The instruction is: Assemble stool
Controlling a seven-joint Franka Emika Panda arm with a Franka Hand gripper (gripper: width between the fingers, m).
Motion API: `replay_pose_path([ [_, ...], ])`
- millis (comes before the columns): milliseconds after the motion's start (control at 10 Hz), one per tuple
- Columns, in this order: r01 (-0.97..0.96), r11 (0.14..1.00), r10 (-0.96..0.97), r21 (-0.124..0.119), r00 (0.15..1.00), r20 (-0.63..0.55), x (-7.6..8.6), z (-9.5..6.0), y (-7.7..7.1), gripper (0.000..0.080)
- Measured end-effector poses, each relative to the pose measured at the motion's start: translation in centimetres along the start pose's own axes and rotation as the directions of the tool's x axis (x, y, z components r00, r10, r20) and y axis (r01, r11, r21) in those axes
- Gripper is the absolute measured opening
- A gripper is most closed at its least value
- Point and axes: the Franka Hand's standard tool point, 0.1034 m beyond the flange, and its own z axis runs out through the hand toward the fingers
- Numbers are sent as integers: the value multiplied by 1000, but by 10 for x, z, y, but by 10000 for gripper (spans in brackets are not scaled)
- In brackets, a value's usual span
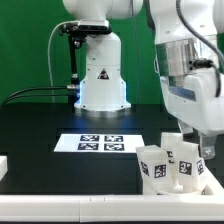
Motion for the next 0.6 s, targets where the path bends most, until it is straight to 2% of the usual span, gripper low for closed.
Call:
replay_pose_path([
  [100,139,990,-139,-3,990,15,-2,-7,-1,646],
  [500,381,924,-381,-5,924,6,1,-5,0,648],
  [600,545,838,-544,-38,838,41,0,-8,1,648],
])
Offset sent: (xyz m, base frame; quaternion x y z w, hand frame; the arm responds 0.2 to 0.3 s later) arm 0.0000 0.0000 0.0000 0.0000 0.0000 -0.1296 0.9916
